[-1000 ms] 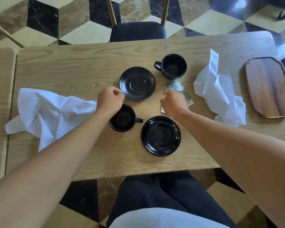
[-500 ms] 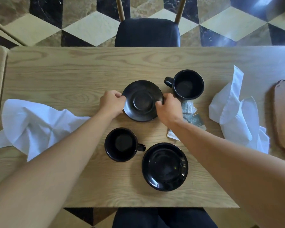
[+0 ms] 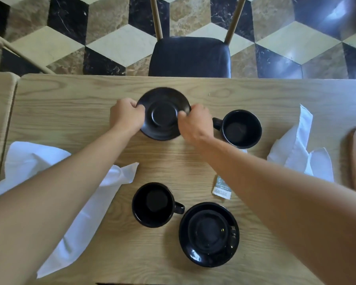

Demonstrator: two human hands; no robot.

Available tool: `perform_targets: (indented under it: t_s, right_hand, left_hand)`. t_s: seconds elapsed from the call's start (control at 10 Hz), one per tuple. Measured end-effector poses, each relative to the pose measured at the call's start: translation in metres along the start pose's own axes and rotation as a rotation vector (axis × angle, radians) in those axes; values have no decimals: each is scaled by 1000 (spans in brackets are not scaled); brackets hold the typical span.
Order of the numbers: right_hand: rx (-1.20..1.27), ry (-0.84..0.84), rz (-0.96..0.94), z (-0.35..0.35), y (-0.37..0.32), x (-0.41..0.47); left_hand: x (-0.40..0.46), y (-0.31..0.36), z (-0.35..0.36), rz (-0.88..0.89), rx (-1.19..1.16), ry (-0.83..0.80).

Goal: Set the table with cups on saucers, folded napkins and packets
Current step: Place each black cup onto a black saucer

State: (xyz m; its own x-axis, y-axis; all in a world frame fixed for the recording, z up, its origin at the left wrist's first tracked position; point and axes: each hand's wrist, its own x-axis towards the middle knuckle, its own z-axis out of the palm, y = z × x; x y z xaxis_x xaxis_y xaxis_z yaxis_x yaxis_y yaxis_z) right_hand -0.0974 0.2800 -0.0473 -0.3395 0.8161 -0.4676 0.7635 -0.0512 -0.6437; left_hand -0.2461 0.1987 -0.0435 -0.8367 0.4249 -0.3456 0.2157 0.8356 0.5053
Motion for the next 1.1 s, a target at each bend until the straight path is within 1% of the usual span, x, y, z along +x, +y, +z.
perform_targets:
  t_s: [0.1,0.2,0.3,0.4,0.5,0.7,0.9,1.1]
  right_hand:
    - [-60,14,-78,-29,-15,33]
    - [-137,28,-92,-51,-13,55]
    - [-201,34,-94,-80,4,79]
    - [-253,14,-100,-90,18,87]
    - [-246,-5,-88,-97,33,93]
    - [-184,7,-77,-97,44,92]
    - [-190,-6,-97,-94,52,88]
    - [-224,-27,-47,-88,66,75]
  left_hand:
    - [24,22,1,26,-62,36]
    - [28,38,12,47,-92,-3]
    - [27,54,31,60,-130,-89]
    - [30,58,54,62,-195,-139]
    - [32,57,70,7,-268,-150]
    - [29,56,77,-3,-271,-173]
    - [20,51,76,14,-222,-192]
    - [3,44,74,16,-172,-227]
